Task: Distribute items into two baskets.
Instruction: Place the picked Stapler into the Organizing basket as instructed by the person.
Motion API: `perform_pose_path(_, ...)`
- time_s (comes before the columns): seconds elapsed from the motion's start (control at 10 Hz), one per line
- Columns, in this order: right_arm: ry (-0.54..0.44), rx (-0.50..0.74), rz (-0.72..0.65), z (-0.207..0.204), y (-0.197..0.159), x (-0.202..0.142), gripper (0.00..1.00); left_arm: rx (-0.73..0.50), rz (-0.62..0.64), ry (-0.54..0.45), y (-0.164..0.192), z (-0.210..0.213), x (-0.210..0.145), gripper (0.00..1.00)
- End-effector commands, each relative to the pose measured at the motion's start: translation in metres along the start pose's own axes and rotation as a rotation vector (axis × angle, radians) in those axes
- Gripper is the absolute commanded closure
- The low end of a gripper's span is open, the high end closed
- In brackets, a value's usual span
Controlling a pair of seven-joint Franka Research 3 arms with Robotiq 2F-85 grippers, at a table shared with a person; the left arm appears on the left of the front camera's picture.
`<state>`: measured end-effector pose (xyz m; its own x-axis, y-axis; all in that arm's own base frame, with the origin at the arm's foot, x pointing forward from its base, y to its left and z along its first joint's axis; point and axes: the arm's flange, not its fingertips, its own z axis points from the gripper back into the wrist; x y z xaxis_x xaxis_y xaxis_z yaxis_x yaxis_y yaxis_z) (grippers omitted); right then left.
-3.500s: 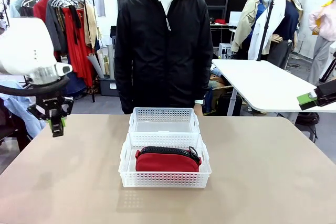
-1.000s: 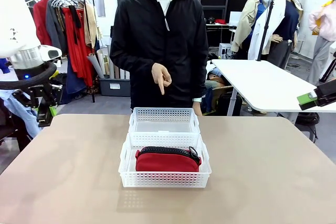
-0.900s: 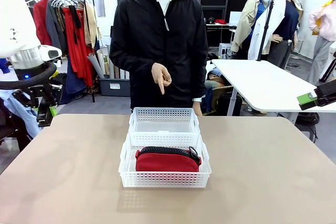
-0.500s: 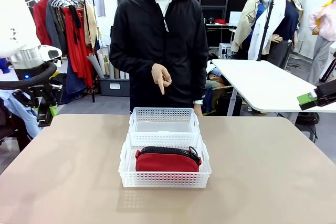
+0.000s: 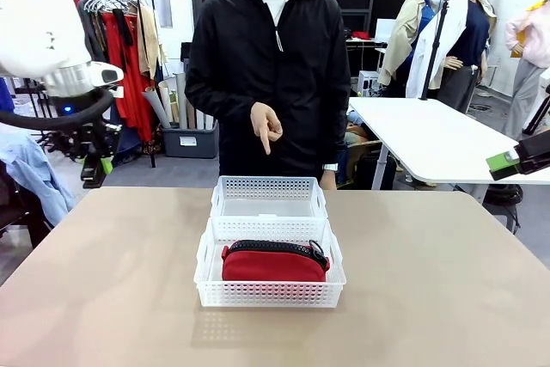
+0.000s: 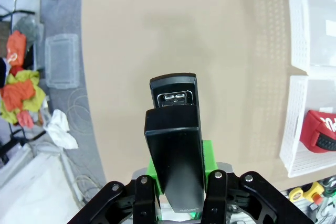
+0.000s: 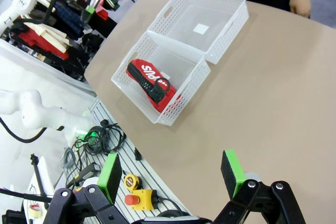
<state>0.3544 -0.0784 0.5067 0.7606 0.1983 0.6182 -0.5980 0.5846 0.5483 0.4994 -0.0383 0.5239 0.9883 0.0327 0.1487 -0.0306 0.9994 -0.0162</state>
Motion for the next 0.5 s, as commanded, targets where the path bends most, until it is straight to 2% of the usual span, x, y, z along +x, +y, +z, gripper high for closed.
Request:
perform_pose_path(0.0,-0.026,0.017,0.015,-0.001,0.0,0.003,0.0,0.036,-0.127,0.017,-0.014,0.005,0.021,1.0)
perform_pose_path(0.4,-0.026,0.017,0.015,-0.001,0.0,0.003,0.0,0.065,-0.356,-0.045,-0.084,0.009,0.044,1.0)
